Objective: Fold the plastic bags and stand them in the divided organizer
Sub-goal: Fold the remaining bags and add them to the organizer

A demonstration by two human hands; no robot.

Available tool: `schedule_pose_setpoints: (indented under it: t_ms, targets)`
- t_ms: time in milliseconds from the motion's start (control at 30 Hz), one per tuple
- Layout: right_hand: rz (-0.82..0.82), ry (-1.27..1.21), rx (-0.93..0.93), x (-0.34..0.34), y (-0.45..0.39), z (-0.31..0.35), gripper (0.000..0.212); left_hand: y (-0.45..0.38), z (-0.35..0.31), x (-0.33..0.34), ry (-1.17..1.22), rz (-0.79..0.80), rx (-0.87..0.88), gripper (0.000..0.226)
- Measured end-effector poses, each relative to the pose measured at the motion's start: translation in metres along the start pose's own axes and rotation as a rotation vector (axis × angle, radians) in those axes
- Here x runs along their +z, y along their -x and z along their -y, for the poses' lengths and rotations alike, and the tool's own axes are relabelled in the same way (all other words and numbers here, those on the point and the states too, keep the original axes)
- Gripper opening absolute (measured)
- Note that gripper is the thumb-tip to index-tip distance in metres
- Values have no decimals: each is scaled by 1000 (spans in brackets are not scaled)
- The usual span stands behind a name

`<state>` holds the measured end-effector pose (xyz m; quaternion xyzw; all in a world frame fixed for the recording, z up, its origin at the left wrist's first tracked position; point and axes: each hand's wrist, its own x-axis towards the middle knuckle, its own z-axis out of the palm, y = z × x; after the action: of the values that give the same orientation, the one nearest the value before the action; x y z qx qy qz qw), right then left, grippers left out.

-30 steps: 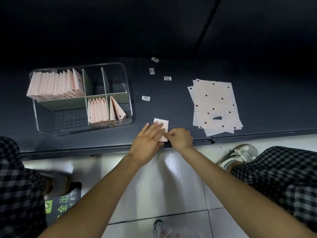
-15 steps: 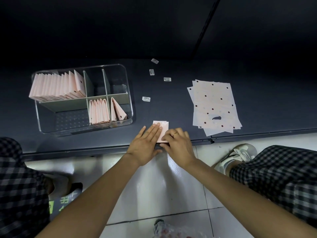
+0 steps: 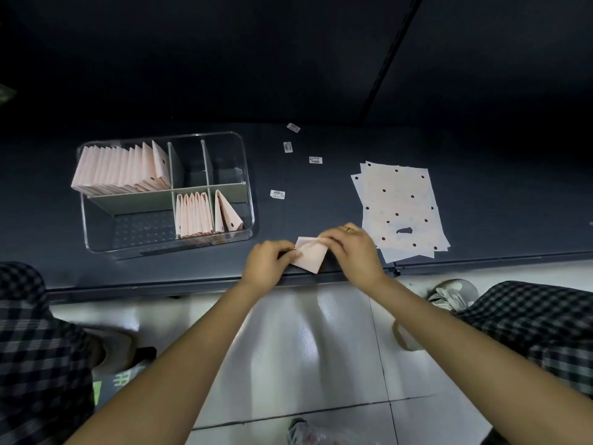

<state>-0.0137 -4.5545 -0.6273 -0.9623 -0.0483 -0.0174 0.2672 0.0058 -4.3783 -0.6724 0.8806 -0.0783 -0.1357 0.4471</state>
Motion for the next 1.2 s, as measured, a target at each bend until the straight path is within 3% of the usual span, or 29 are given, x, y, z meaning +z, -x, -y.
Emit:
schedule_pose_setpoints:
  t_ms: [100,233,333,400,467,700,833,967,1200]
  targets:
    - [-36,-215,141,-15,-12,1,13,0,-10,-6,396,73,-166,6]
    - [-100,-321,217,-21,-29,14,10,-2,-26,-15,558,-37,-232,5]
    - [-194,-267,237,-13,-28,37,17,2,-33,-25,346,-302,-149,8]
    - [-68,-250,212,-2,-24,60,19,7,-37,-32,136,-412,-3,7]
    - [56,-271,222,9,-23,83,27,11,-38,-39,20,-440,108,3]
    - [46,-404,355,14,-56,110,28,13,-14,-69,-16,-338,248,25]
    - [74,-279,266,15,-71,107,19,5,7,-80,-367,-410,200,26]
    - [37,3,118,20,-74,106,14,3,29,-82,-648,-274,93,28]
    - [-19,322,67,52,-81,120,15,11,39,-90,-562,-433,41,15]
